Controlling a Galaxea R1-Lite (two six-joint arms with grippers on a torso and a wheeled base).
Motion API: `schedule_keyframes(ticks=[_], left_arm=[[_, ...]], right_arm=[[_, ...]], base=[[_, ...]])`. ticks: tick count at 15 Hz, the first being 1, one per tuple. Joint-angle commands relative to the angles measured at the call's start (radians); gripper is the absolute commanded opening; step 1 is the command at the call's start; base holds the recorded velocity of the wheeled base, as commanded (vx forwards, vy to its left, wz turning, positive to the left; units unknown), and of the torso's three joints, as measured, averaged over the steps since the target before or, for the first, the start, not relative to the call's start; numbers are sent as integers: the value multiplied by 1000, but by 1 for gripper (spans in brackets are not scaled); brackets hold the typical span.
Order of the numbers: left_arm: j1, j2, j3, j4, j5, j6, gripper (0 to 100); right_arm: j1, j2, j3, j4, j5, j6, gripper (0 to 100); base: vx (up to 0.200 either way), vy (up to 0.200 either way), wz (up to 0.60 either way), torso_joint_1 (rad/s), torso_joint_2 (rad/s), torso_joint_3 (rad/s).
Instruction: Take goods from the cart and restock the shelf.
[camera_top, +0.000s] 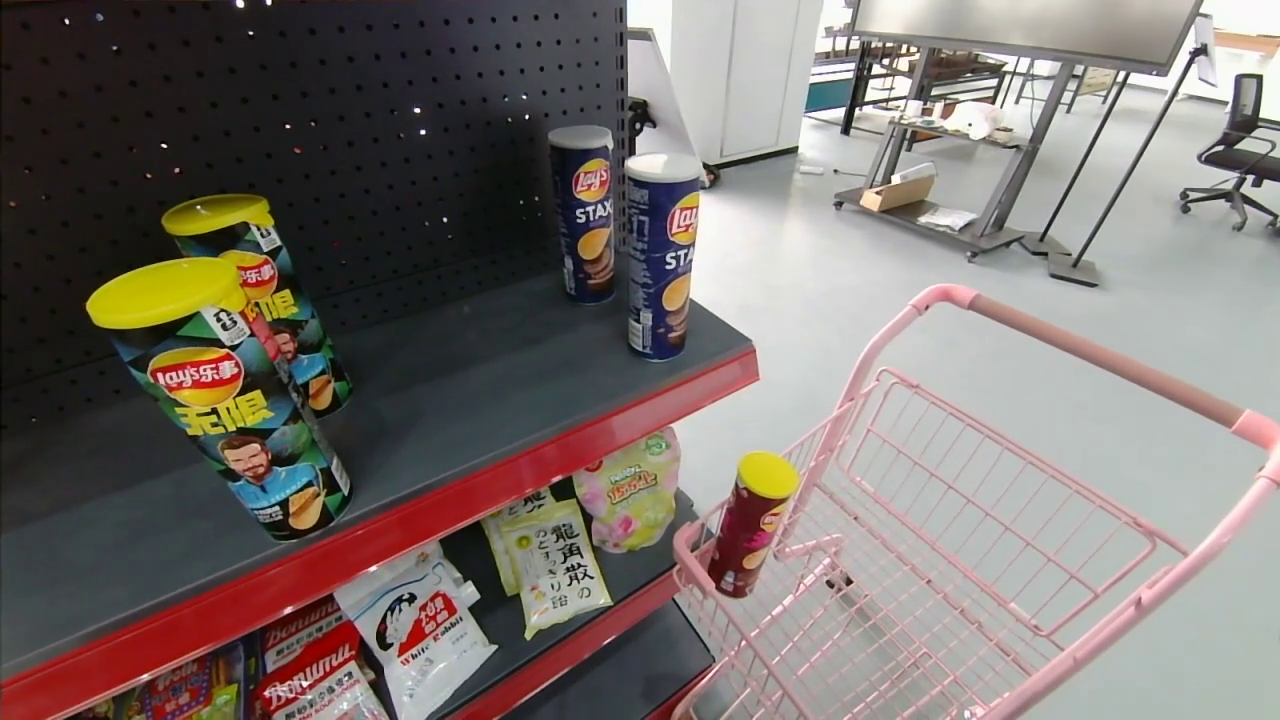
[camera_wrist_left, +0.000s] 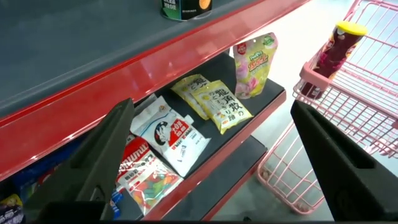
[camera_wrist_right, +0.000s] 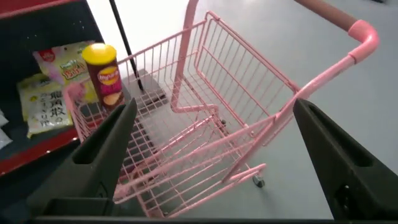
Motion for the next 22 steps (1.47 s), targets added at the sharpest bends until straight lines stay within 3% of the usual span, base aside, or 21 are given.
schedule_keyframes(ticks=[1,4,5,7,8,9,10,14,20,22], left_arm=[[0,1,0,0,0,2,100],[0,1,0,0,0,3,100],[1,1,0,0,2,2,100],[1,1,0,0,2,3,100],[1,1,0,0,2,3,100],[0,1,0,0,2,5,100],[1,1,0,0,0,5,100],[1,1,0,0,2,5,100],[0,1,0,0,0,5,100],[0,1,0,0,2,5,100]], right_arm=[[-12,706,-82,-440,34,116,100],[-12,1062,-144,-732,172,127,100],[-9,1188,-183,-853,177,121,100],[12,1331,-211,-971,174,78,100],[12,1331,-211,-971,174,78,100],[100,1421,-211,-1037,231,82,100],[129,1455,-206,-1048,295,95,100],[225,1519,-157,-1109,295,95,100],[256,1571,-137,-1127,289,98,100],[259,1627,-159,-1198,287,96,100]], base=[[0,0,0,0,0,0],[0,0,0,0,0,0],[0,0,0,0,0,0],[0,0,0,0,0,0],[0,0,0,0,0,0],[0,0,0,0,0,0],[0,0,0,0,0,0],[0,0,0,0,0,0],[0,0,0,0,0,0],[0,0,0,0,0,0]])
